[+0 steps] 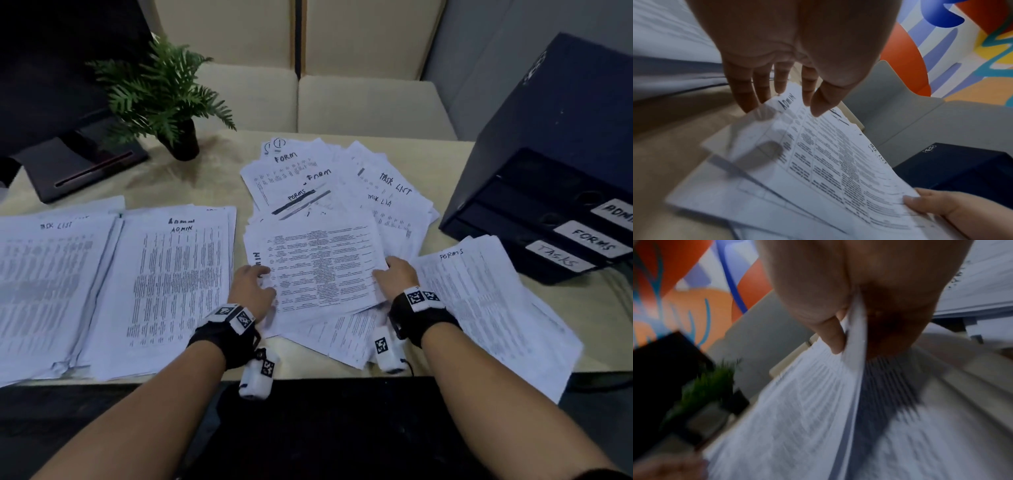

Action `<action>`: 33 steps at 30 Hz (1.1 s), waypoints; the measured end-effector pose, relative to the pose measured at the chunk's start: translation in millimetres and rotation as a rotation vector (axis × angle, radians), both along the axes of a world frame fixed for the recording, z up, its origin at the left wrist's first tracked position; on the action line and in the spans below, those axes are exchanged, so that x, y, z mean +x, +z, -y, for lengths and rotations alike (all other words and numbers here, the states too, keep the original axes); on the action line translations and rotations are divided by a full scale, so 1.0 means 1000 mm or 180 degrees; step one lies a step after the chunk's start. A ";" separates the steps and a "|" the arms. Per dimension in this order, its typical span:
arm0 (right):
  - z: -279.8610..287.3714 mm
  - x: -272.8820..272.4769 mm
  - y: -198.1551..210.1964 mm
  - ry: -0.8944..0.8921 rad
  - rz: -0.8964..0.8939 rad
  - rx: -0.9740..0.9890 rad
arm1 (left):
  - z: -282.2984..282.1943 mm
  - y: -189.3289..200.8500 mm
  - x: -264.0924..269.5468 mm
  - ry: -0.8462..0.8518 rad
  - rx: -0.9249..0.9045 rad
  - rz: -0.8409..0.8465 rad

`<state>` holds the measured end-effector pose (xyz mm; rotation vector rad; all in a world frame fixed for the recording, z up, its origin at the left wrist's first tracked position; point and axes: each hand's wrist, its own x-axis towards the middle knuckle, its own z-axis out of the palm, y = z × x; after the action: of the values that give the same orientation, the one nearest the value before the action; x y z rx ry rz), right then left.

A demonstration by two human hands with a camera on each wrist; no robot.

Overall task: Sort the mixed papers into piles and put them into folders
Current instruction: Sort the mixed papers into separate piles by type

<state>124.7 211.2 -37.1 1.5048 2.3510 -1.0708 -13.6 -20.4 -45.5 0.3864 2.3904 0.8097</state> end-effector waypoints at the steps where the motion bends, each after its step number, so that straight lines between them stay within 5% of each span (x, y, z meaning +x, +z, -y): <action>1: -0.002 0.004 0.004 -0.0007 -0.0223 -0.0072 | -0.001 0.001 0.000 0.0061 0.0054 -0.0005; 4: -0.001 0.015 0.022 -0.0383 -0.1065 -0.0283 | -0.003 0.004 0.000 0.0347 0.0210 -0.0047; 8: 0.011 0.018 0.039 -0.1645 -0.2124 -0.1101 | -0.007 0.013 0.000 0.0719 0.0542 -0.0131; 14: 0.068 0.007 0.046 -0.1650 -0.2797 -0.2048 | -0.022 0.043 0.004 0.0807 0.1834 0.1652; 20: 0.106 0.013 0.033 -0.1702 -0.2552 -0.2484 | -0.009 0.042 -0.021 0.0857 0.1658 0.0792; 24: 0.079 0.026 0.032 -0.2364 -0.2762 -0.1889 | 0.012 0.046 -0.031 0.0433 0.1032 0.0399; 29: 0.069 0.028 0.022 -0.1101 -0.1743 -0.1719 | 0.029 0.042 -0.026 0.0260 0.0880 0.0465; 33: 0.078 0.018 0.010 -0.0697 -0.1446 -0.1222 | 0.035 0.039 -0.020 0.0305 0.1054 0.0606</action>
<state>142.9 132.8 -27.2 1.5133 2.0744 -1.9680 -33.9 -55.0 -6.6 0.3095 2.1131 1.2354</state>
